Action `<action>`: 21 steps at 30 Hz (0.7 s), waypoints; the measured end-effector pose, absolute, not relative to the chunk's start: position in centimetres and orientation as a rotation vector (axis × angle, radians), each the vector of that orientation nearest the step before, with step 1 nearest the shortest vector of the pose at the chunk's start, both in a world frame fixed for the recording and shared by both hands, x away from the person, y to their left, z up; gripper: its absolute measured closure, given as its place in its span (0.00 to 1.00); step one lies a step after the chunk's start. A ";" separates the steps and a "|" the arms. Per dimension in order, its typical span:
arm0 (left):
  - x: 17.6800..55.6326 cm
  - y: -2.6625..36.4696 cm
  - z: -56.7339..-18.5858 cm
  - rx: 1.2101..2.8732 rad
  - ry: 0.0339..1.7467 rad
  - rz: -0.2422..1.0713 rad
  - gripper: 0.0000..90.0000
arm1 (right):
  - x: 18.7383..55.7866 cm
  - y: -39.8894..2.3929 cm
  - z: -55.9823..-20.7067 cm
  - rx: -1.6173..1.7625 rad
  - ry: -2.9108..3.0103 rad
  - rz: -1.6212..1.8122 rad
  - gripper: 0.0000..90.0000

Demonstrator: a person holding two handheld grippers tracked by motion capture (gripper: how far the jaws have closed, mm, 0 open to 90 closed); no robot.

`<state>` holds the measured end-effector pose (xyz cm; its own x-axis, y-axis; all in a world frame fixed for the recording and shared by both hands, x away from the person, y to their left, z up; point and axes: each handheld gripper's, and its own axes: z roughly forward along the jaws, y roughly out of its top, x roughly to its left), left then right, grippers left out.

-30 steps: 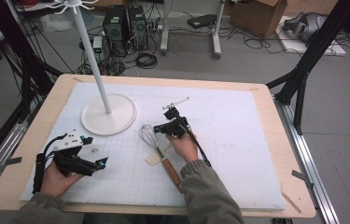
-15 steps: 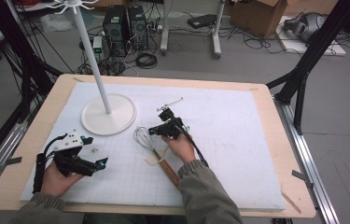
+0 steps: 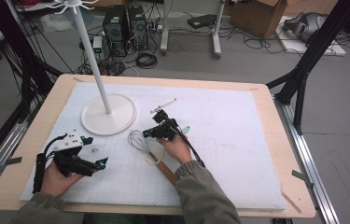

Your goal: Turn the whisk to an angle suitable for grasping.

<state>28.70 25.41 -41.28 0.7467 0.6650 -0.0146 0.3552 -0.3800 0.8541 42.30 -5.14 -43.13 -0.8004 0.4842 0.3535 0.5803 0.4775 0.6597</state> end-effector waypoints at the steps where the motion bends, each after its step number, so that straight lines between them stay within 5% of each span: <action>1: 28.7 25.4 -41.3 1.995 0.777 0.412 0.02 | 42.3 -5.1 -43.2 -0.935 -2.594 -1.232 0.99; 21: 28.7 25.3 -41.3 2.001 0.774 0.413 0.02 | 41.5 -3.4 -43.2 -0.818 -2.597 -1.216 0.99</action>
<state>28.68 25.34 -41.29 0.7460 0.6657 -0.0167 0.3566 -0.3782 0.8542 41.46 -3.38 -43.23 -0.8379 0.4100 0.3604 0.5393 0.5201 0.6623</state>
